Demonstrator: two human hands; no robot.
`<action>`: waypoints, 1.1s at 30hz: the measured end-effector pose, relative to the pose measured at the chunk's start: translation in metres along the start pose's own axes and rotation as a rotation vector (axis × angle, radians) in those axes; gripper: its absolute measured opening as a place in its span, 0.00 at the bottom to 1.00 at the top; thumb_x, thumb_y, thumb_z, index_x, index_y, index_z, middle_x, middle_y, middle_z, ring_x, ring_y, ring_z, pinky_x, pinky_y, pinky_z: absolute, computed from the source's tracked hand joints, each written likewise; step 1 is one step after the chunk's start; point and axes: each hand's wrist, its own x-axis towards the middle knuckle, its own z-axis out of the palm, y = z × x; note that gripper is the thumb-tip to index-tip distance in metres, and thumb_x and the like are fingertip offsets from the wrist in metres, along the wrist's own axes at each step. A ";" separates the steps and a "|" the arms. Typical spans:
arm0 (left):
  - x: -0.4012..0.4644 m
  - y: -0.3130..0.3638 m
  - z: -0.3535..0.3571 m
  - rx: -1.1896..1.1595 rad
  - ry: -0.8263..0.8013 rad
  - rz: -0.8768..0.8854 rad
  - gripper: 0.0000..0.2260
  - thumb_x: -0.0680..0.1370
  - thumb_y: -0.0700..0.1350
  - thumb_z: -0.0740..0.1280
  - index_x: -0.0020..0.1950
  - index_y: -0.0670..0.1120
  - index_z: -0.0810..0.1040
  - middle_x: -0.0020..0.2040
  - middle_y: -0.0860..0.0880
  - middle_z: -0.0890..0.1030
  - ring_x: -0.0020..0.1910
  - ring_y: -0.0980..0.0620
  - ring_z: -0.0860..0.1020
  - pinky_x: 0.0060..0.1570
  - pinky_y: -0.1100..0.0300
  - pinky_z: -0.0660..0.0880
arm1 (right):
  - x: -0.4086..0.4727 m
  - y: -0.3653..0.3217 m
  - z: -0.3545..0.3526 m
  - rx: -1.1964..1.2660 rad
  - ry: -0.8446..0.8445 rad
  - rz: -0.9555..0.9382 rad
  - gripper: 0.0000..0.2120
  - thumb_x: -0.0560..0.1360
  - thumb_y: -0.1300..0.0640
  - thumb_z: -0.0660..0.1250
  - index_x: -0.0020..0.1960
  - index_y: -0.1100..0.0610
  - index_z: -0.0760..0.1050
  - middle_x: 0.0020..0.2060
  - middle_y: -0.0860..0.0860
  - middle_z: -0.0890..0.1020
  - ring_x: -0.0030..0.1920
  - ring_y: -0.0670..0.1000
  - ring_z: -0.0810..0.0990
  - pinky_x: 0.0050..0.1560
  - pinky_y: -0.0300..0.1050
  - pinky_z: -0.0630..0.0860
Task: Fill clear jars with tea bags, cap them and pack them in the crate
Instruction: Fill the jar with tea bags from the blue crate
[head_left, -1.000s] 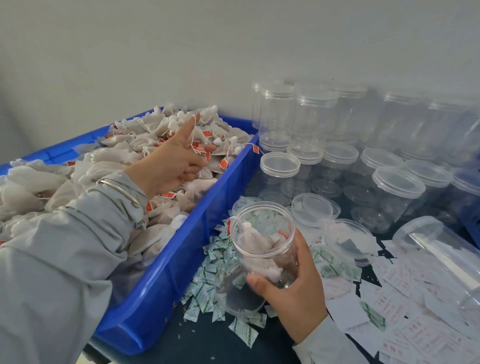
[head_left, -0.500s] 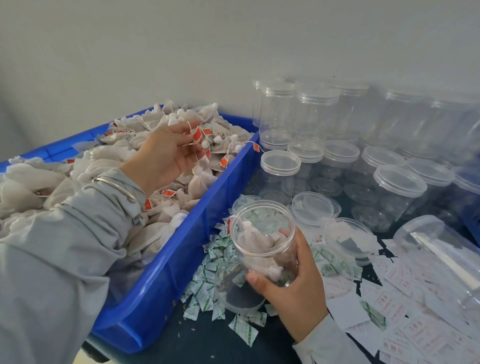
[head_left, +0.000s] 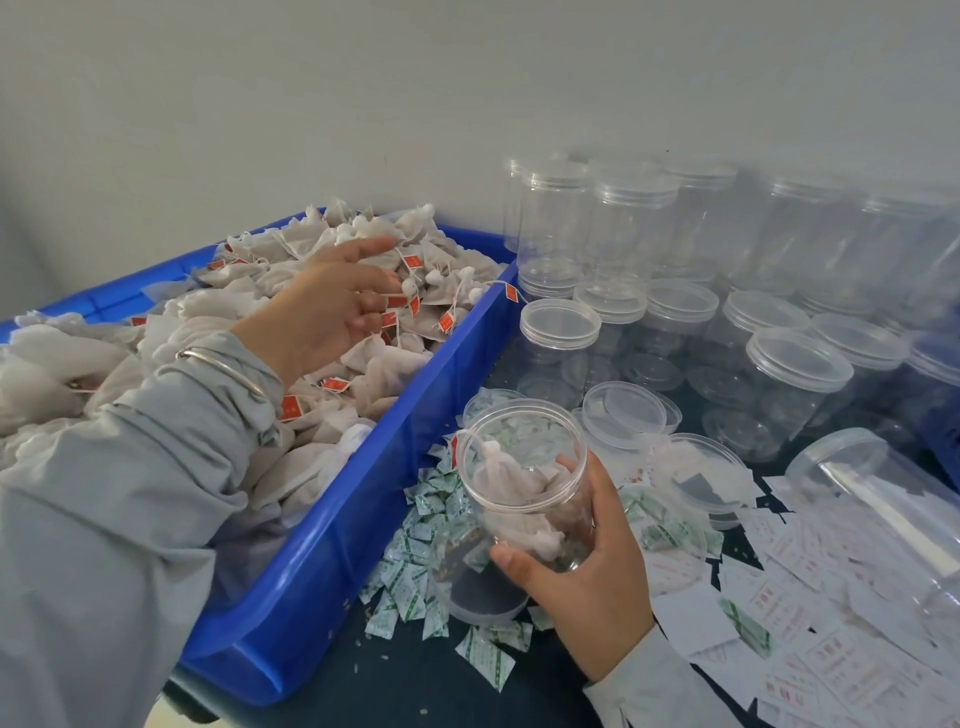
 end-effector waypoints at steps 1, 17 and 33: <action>-0.002 0.003 0.001 -0.026 -0.027 0.001 0.18 0.76 0.29 0.58 0.60 0.46 0.74 0.37 0.49 0.74 0.30 0.57 0.68 0.26 0.67 0.63 | 0.000 0.000 0.000 0.001 0.001 0.001 0.48 0.58 0.65 0.81 0.72 0.50 0.62 0.65 0.44 0.71 0.57 0.34 0.74 0.48 0.28 0.74; -0.061 0.067 0.084 -0.403 -0.409 0.254 0.15 0.68 0.35 0.57 0.51 0.44 0.77 0.35 0.51 0.69 0.31 0.56 0.62 0.27 0.67 0.60 | 0.001 0.002 -0.004 0.013 -0.010 0.001 0.51 0.52 0.50 0.81 0.71 0.42 0.62 0.62 0.51 0.74 0.59 0.44 0.77 0.58 0.48 0.77; -0.041 -0.003 0.067 -0.028 -0.452 0.178 0.13 0.70 0.35 0.63 0.40 0.47 0.85 0.34 0.47 0.82 0.32 0.49 0.81 0.39 0.59 0.80 | 0.001 -0.007 -0.008 0.033 0.276 -0.161 0.44 0.57 0.37 0.77 0.69 0.40 0.64 0.61 0.41 0.76 0.60 0.43 0.77 0.55 0.37 0.77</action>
